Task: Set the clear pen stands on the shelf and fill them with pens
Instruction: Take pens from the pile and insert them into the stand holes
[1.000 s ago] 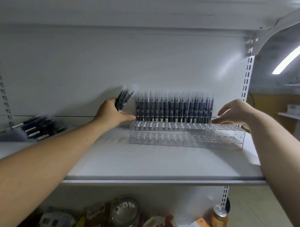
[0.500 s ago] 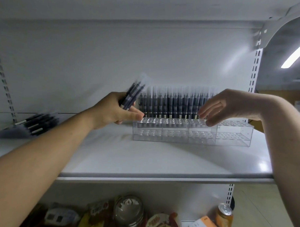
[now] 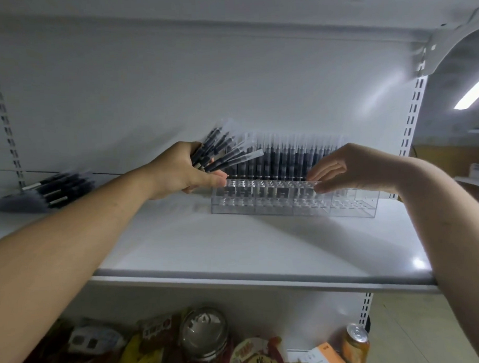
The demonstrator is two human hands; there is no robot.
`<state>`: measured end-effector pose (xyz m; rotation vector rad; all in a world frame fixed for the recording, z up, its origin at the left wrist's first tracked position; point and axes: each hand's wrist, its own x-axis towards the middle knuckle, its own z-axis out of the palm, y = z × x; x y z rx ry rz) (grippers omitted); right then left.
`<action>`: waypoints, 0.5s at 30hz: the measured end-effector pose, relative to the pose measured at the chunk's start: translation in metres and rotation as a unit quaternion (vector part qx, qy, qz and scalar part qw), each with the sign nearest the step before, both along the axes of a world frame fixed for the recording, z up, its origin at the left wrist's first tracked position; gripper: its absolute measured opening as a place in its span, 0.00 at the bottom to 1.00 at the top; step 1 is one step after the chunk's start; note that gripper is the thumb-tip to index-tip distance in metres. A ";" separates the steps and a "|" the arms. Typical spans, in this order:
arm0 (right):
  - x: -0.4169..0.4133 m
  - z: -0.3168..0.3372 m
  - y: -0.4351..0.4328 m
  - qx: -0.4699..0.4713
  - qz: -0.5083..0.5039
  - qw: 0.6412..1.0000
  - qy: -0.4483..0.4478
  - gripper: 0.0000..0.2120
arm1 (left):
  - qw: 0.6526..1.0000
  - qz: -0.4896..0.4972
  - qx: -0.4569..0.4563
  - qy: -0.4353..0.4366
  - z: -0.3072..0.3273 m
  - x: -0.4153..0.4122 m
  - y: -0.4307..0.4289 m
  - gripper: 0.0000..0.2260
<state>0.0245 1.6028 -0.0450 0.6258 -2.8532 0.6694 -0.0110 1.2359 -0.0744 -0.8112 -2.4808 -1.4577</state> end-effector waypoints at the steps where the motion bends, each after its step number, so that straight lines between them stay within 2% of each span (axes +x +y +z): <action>1: -0.003 -0.001 0.001 -0.001 0.003 1.000 0.003 0.16 | 1.000 0.002 0.002 0.000 0.000 -0.001 0.000 0.18; 9: -0.006 -0.004 0.004 -0.023 0.006 1.000 0.004 0.19 | 1.000 0.004 0.011 0.009 -0.003 -0.002 -0.001 0.16; 13: 0.008 0.005 -0.018 -0.114 0.007 0.982 0.148 0.10 | 0.999 0.001 0.035 0.031 0.001 -0.002 -0.001 0.16; 15: 0.012 0.012 -0.045 -0.150 0.039 0.976 0.153 0.09 | 0.997 -0.008 0.075 0.021 0.003 -0.003 0.000 0.18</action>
